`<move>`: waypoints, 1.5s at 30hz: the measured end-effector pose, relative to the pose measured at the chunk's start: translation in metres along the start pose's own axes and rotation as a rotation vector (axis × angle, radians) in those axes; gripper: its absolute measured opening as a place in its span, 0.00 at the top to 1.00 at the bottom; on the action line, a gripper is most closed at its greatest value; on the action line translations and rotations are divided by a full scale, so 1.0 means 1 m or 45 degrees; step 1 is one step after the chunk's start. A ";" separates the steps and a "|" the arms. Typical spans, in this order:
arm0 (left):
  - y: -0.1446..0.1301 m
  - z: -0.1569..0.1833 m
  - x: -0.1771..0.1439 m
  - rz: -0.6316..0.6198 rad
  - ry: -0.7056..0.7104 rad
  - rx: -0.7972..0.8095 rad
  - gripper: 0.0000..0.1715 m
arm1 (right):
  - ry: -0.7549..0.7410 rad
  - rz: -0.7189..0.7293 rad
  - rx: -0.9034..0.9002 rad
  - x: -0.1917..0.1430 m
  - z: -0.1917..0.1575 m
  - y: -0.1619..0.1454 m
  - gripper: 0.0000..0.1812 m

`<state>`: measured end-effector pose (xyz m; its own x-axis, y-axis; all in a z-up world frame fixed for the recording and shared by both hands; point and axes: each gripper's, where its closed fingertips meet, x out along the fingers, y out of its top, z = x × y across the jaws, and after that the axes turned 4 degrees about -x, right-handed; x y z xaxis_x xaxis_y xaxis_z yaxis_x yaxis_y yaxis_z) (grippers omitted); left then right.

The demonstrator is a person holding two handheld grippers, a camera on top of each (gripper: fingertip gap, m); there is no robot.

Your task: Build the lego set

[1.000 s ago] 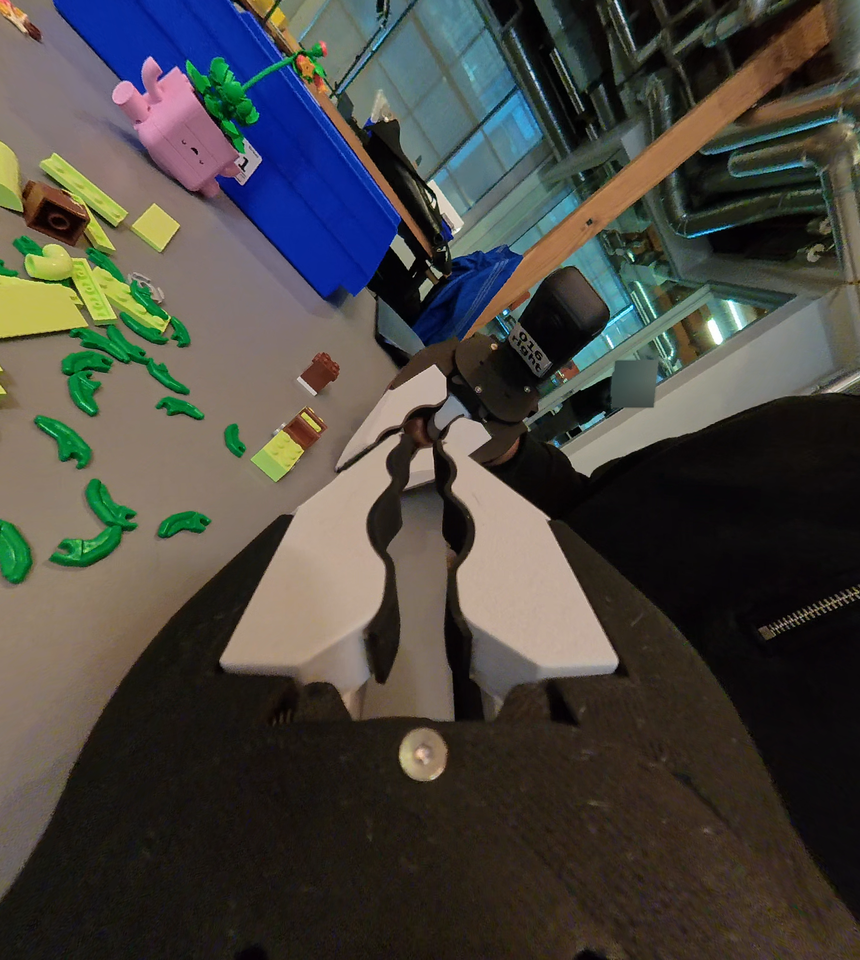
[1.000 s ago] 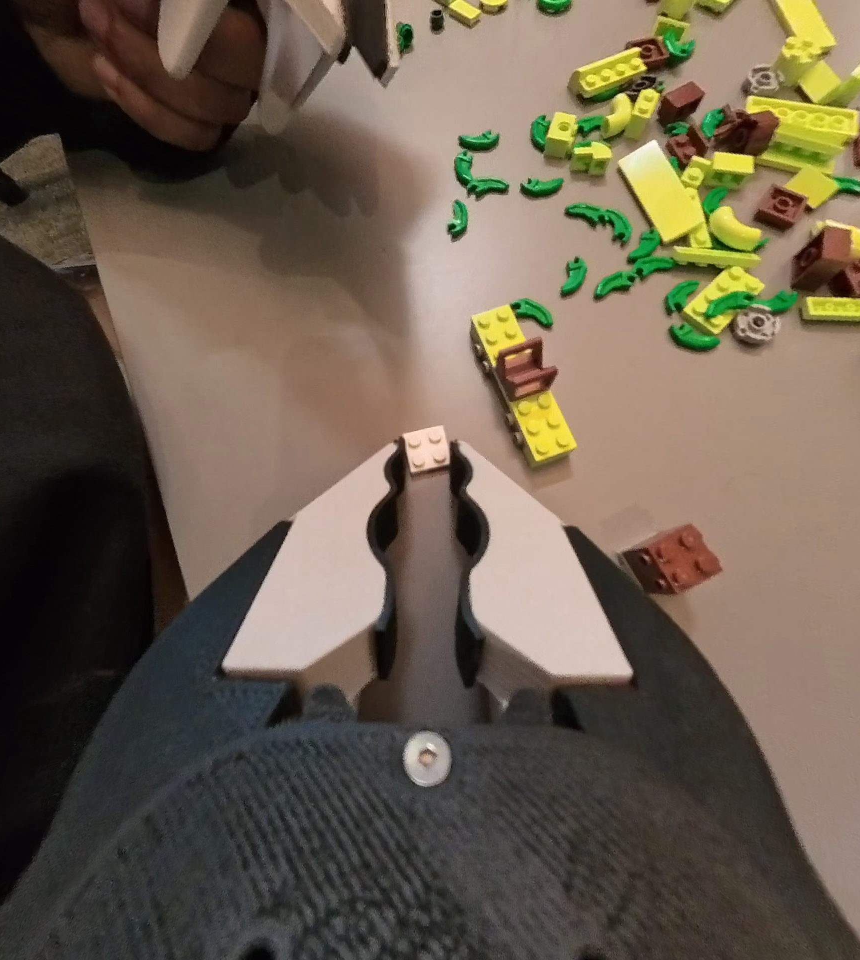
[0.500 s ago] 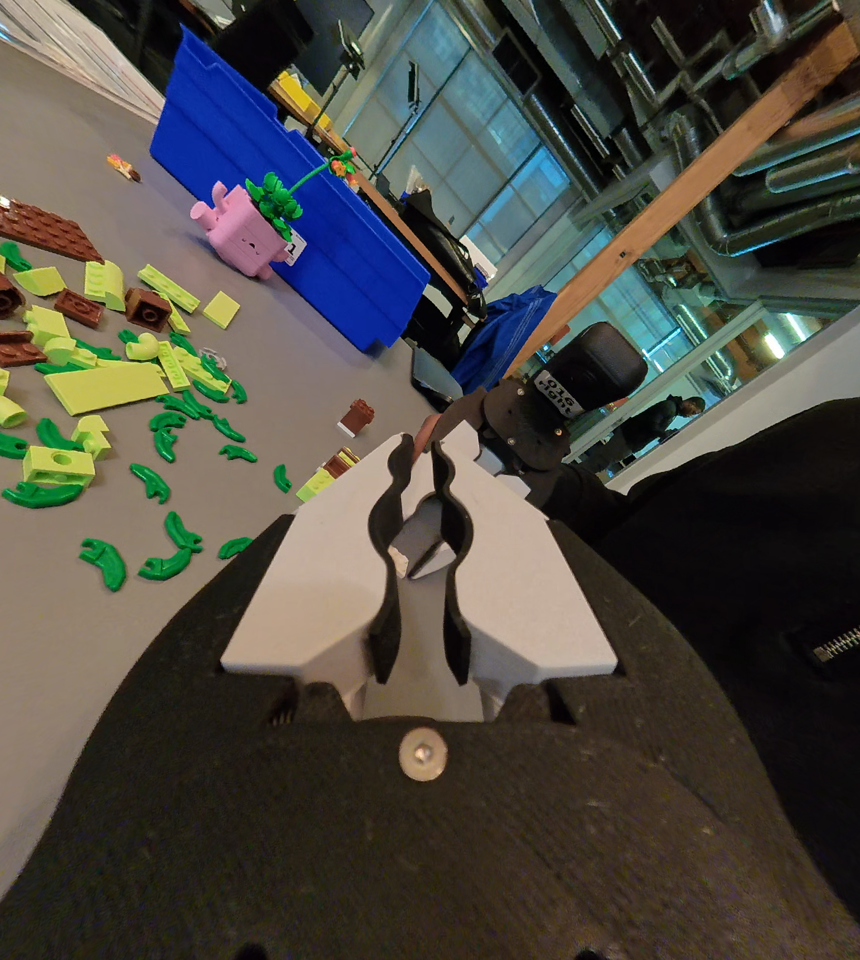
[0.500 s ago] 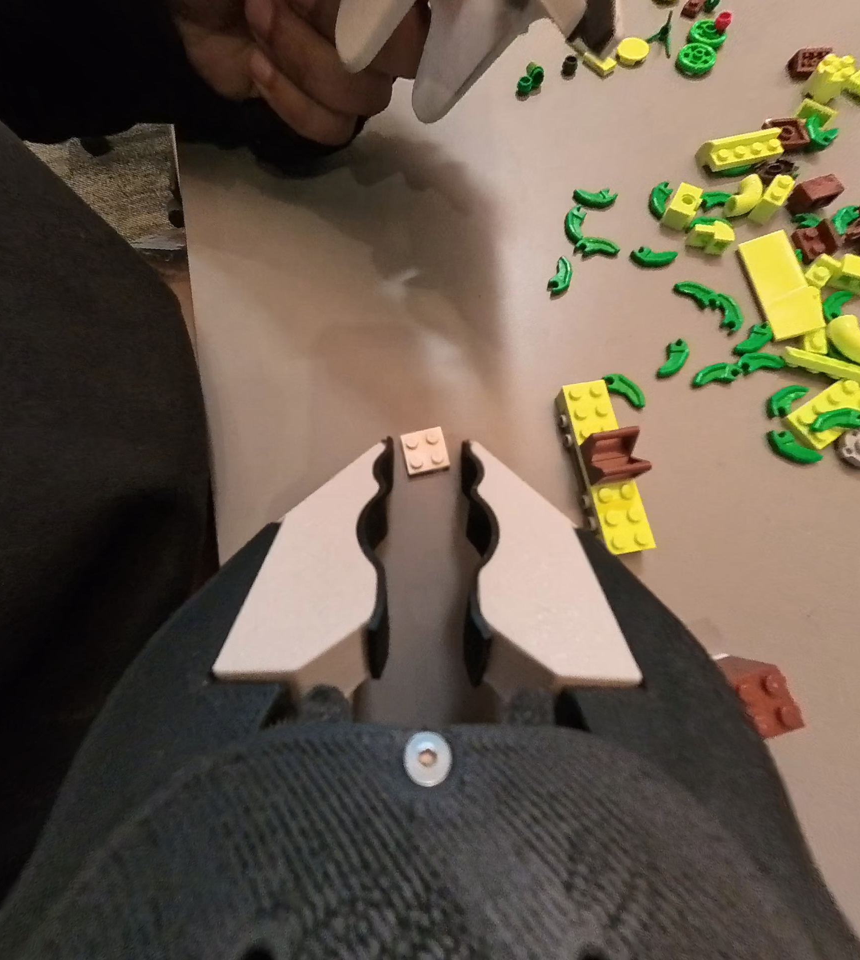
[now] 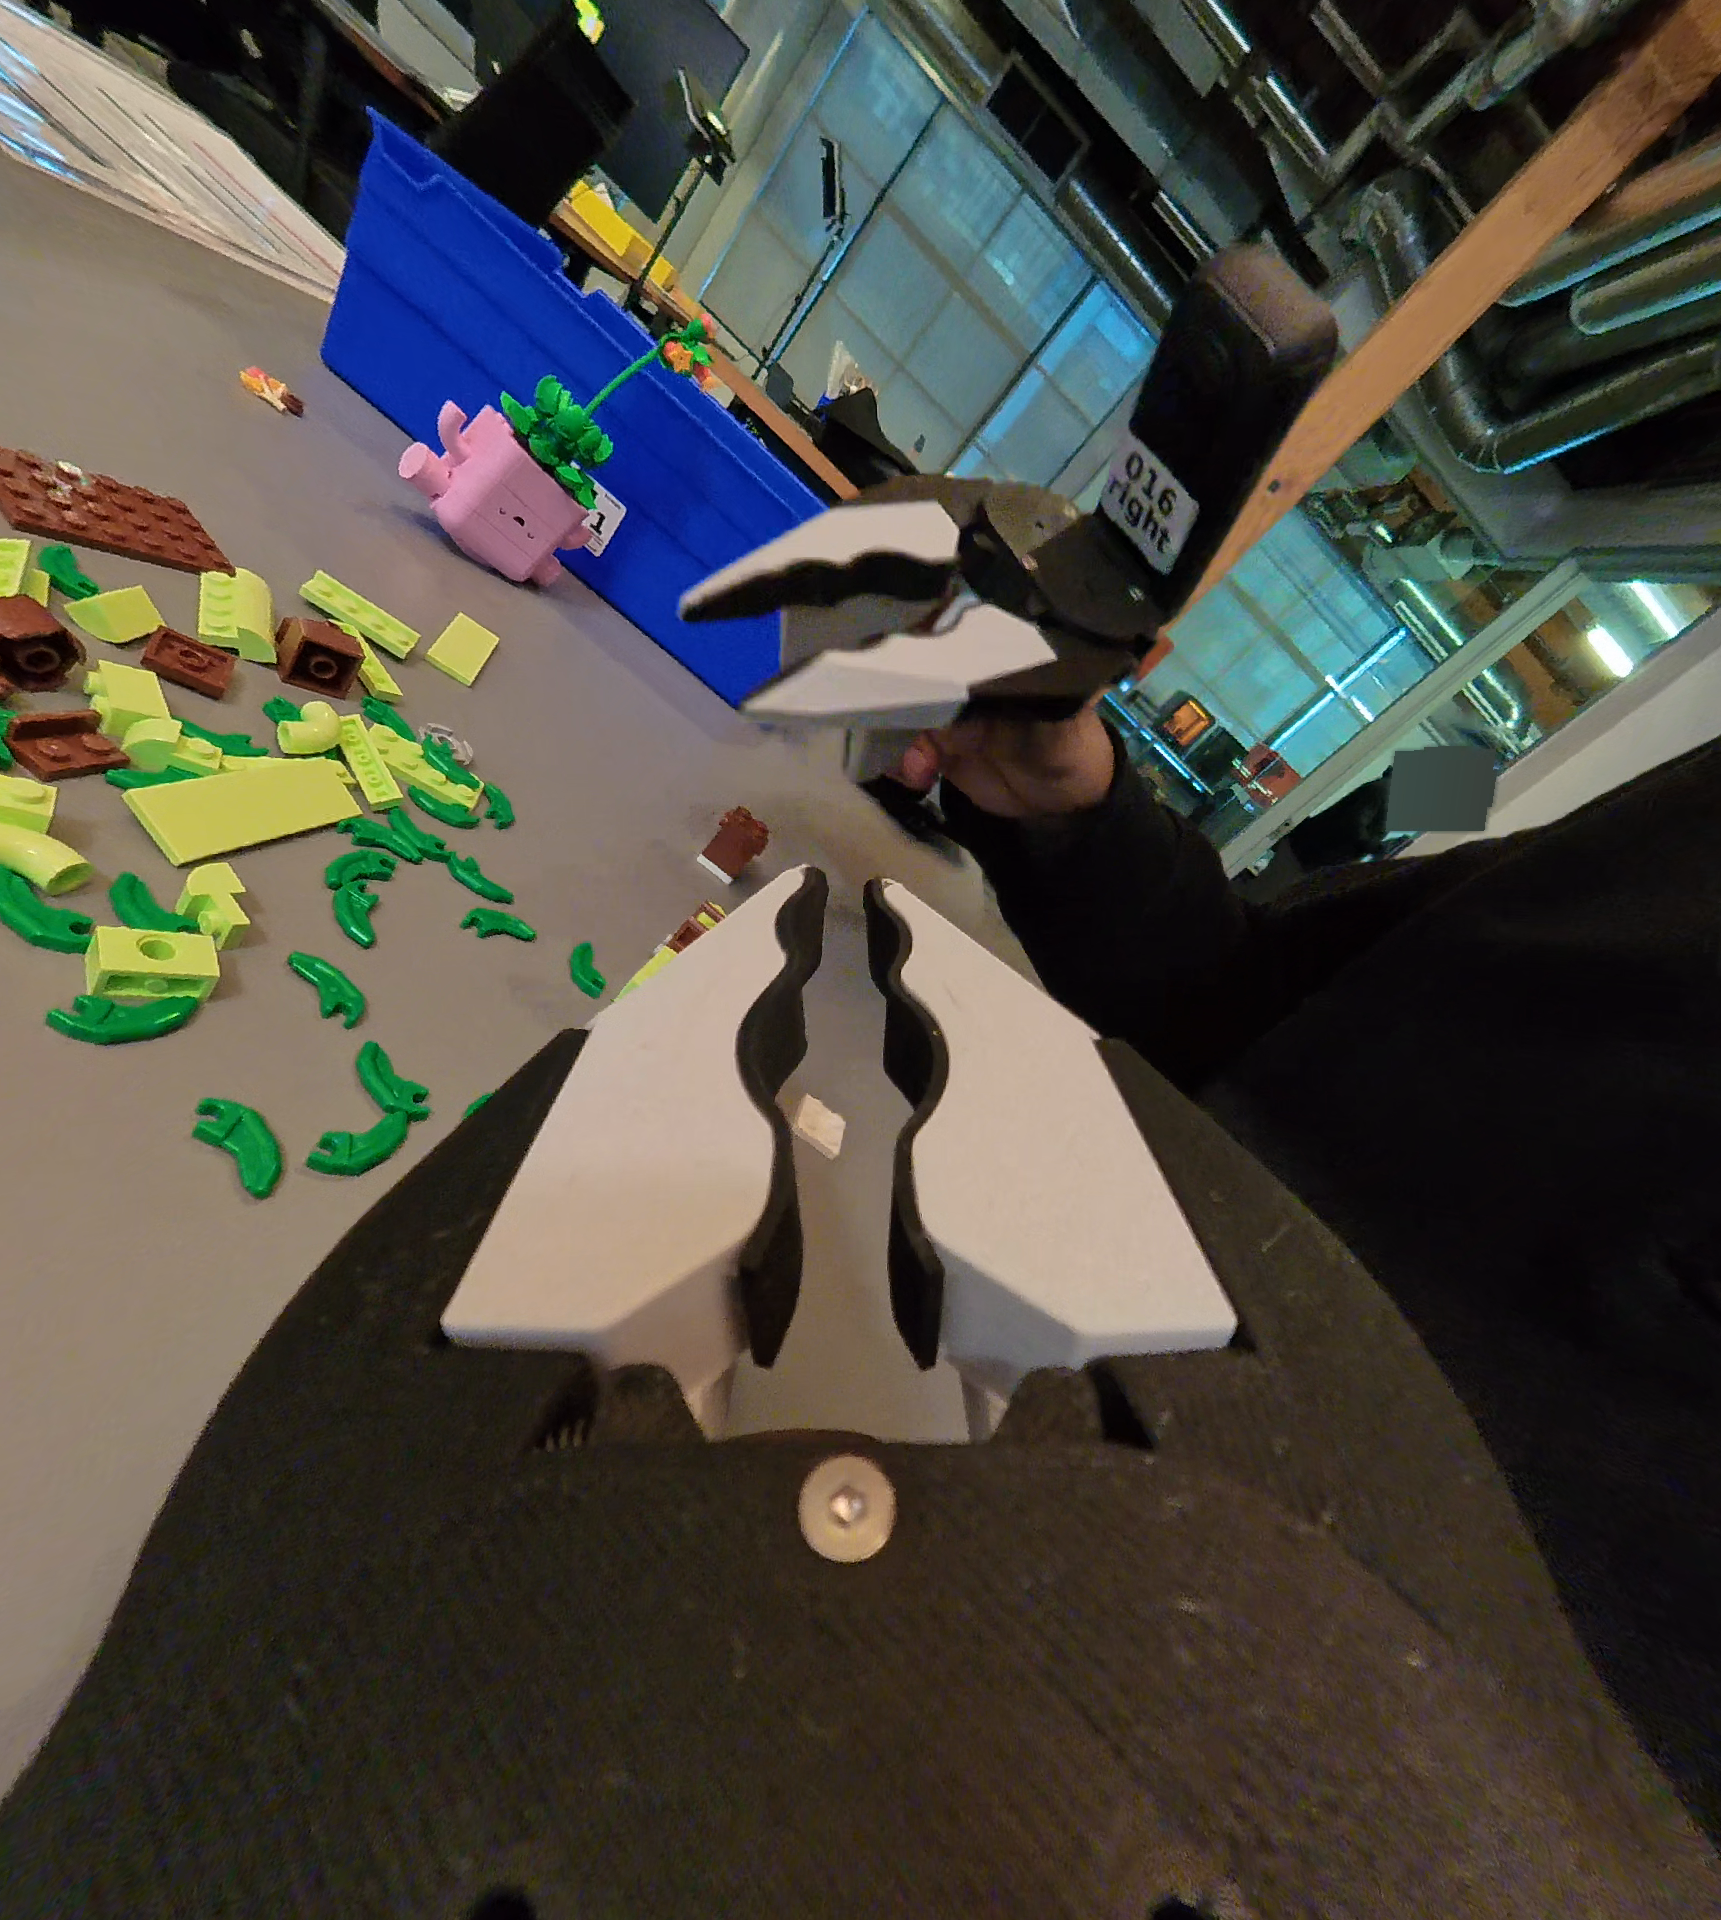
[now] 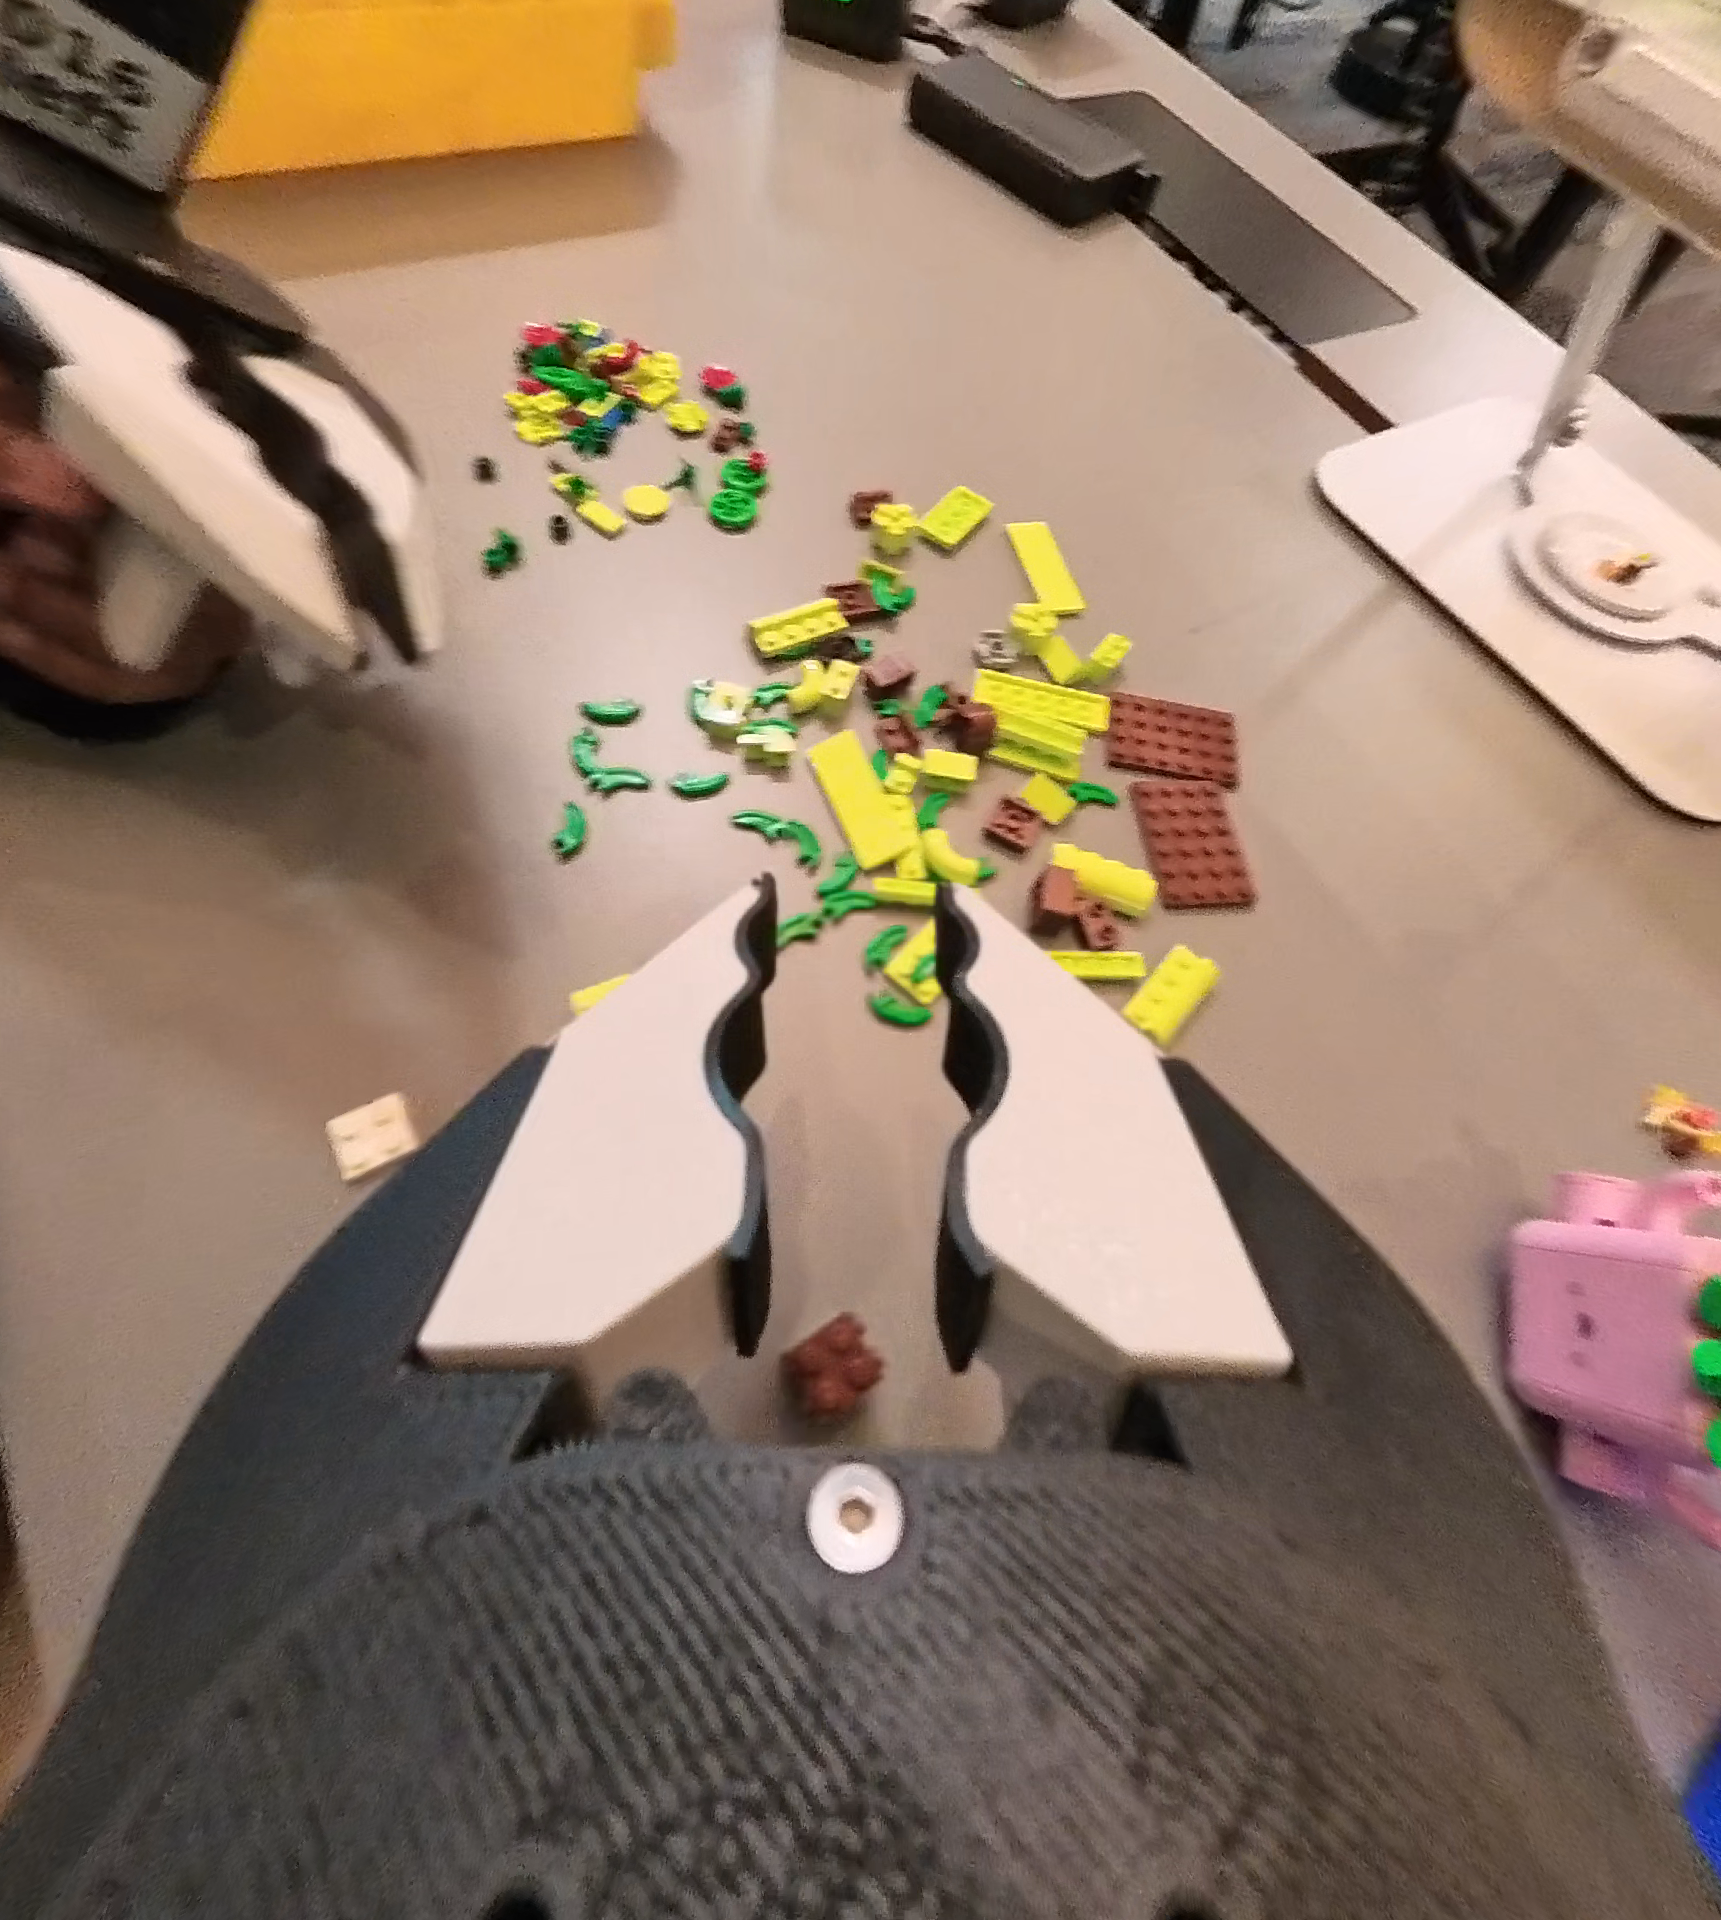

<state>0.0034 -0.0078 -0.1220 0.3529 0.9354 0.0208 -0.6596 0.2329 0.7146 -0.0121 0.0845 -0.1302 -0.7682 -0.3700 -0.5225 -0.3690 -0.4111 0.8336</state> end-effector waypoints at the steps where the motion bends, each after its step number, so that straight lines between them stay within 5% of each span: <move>1: 0.000 0.000 0.000 0.002 0.002 0.014 0.97 | -0.026 -0.013 0.004 0.002 0.008 0.000 0.85; 6: -0.002 0.002 0.001 -0.002 0.002 0.060 0.97 | -0.130 -0.107 -0.009 0.018 0.041 -0.016 0.89; 15: 0.000 0.003 0.002 0.003 -0.008 0.076 0.97 | -0.038 -0.311 0.047 0.075 0.060 -0.041 0.86; 18: 0.000 0.003 0.002 0.004 -0.016 0.067 0.97 | -0.021 -0.384 0.028 0.082 0.060 -0.050 0.95; 23: 0.002 0.002 0.002 0.024 -0.004 0.065 0.95 | 0.040 -0.045 -0.231 0.060 0.031 0.004 0.95; 25: 0.012 -0.009 -0.001 0.114 0.079 0.016 0.80 | 0.032 0.173 -0.506 0.039 0.000 0.033 0.95; 26: 0.018 -0.010 -0.003 0.176 0.077 -0.029 0.72 | -0.017 0.238 -0.642 0.031 -0.013 0.041 0.95; 31: 0.018 0.000 0.000 0.200 -0.107 -0.226 0.71 | -0.259 0.356 -1.047 0.011 -0.063 0.059 0.95; 41: 0.005 0.022 0.011 0.126 -0.186 -0.169 0.91 | -0.286 0.341 -1.089 0.006 -0.093 0.057 0.96; 45: 0.002 0.025 0.013 0.094 -0.167 -0.105 0.92 | -0.201 0.346 -0.946 0.001 -0.097 0.053 0.91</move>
<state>0.0236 -0.0019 -0.1029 0.3815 0.9093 0.1665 -0.7375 0.1908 0.6479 0.0187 -0.0186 -0.1035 -0.8663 -0.4374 -0.2411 0.2429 -0.7908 0.5618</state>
